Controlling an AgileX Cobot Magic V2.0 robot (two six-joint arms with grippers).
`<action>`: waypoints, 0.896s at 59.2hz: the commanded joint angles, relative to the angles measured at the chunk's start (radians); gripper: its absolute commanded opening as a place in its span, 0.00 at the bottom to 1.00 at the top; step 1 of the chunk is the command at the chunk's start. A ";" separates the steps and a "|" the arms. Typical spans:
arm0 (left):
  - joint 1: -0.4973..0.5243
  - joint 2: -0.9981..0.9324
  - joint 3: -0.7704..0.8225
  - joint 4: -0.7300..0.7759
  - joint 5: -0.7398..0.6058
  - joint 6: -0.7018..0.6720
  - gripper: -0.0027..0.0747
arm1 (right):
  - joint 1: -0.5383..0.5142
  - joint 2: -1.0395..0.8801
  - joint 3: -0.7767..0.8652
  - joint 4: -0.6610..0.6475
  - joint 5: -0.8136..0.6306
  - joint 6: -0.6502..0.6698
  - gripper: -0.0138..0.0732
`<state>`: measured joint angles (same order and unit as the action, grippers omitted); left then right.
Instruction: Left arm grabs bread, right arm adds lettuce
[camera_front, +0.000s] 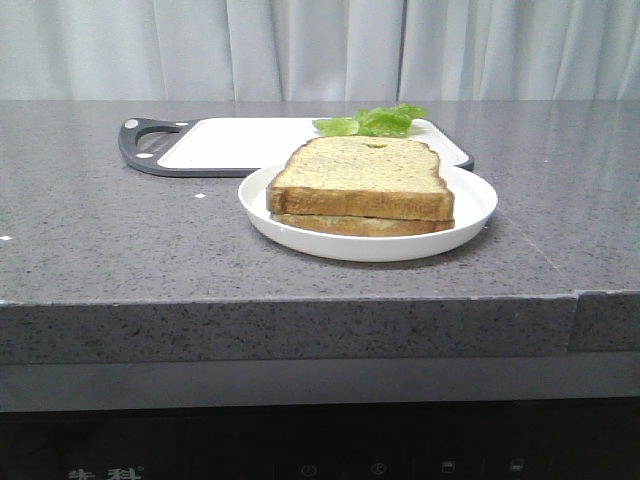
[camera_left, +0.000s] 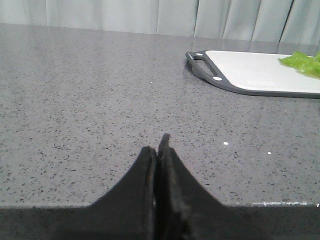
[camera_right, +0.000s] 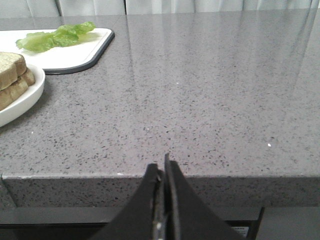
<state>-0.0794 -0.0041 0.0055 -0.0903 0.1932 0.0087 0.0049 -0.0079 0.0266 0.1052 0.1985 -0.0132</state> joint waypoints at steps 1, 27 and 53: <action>0.000 -0.019 0.004 -0.010 -0.092 -0.009 0.01 | -0.004 -0.023 -0.002 -0.007 -0.074 -0.011 0.09; 0.000 0.097 -0.260 0.058 -0.024 -0.009 0.01 | -0.004 -0.003 -0.172 0.005 -0.045 -0.010 0.09; 0.000 0.513 -0.540 0.084 0.006 -0.009 0.04 | -0.004 0.297 -0.472 0.004 0.031 -0.010 0.09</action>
<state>-0.0794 0.4934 -0.4947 0.0000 0.2725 0.0087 0.0049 0.2586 -0.4071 0.1052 0.3158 -0.0132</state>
